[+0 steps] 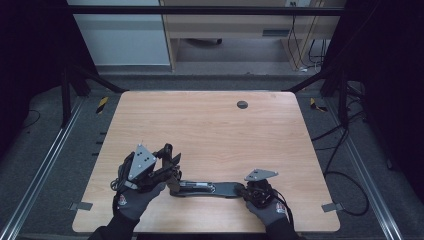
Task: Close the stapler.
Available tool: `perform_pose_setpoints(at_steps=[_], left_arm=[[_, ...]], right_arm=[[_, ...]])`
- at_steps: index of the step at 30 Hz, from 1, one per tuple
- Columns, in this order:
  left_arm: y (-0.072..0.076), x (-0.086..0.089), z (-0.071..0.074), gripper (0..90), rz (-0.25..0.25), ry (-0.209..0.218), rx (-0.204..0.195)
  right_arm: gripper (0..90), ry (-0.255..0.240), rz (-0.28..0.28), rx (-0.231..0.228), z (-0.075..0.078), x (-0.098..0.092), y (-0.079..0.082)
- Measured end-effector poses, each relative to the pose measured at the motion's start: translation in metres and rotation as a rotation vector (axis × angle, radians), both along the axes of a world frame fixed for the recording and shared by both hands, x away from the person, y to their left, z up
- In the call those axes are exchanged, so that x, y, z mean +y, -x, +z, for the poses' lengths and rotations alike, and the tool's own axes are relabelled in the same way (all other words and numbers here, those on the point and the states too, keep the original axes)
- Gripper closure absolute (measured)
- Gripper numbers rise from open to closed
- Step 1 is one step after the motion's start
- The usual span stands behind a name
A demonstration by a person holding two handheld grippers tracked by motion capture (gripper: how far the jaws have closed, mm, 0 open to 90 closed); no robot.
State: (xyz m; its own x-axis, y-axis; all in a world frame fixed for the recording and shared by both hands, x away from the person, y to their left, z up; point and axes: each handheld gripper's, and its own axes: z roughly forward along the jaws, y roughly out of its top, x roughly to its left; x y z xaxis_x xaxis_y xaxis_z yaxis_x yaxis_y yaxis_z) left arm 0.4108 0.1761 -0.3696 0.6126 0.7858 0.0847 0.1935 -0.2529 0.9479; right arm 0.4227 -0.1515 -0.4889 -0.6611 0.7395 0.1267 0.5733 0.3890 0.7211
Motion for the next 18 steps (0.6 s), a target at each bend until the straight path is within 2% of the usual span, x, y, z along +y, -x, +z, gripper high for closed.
perform_pose_setpoints(at_steps=[7,10,12,18], left_arm=[[-0.001,-0.008,-0.001,56.0,-0.022,-0.008,-0.004],[-0.002,-0.013,-0.002,55.5,-0.034,-0.017,-0.006],[-0.002,-0.018,-0.003,55.2,-0.041,-0.024,-0.010],[-0.004,-0.029,-0.005,54.5,-0.063,-0.042,-0.012]], right_arm=[[90.0,0.000,0.001,-0.001,0.000,0.000,0.000],[90.0,-0.008,-0.011,0.017,0.001,0.001,0.001],[90.0,0.000,0.002,-0.001,0.000,0.000,0.000],[90.0,-0.005,-0.003,0.008,0.000,0.000,0.001]])
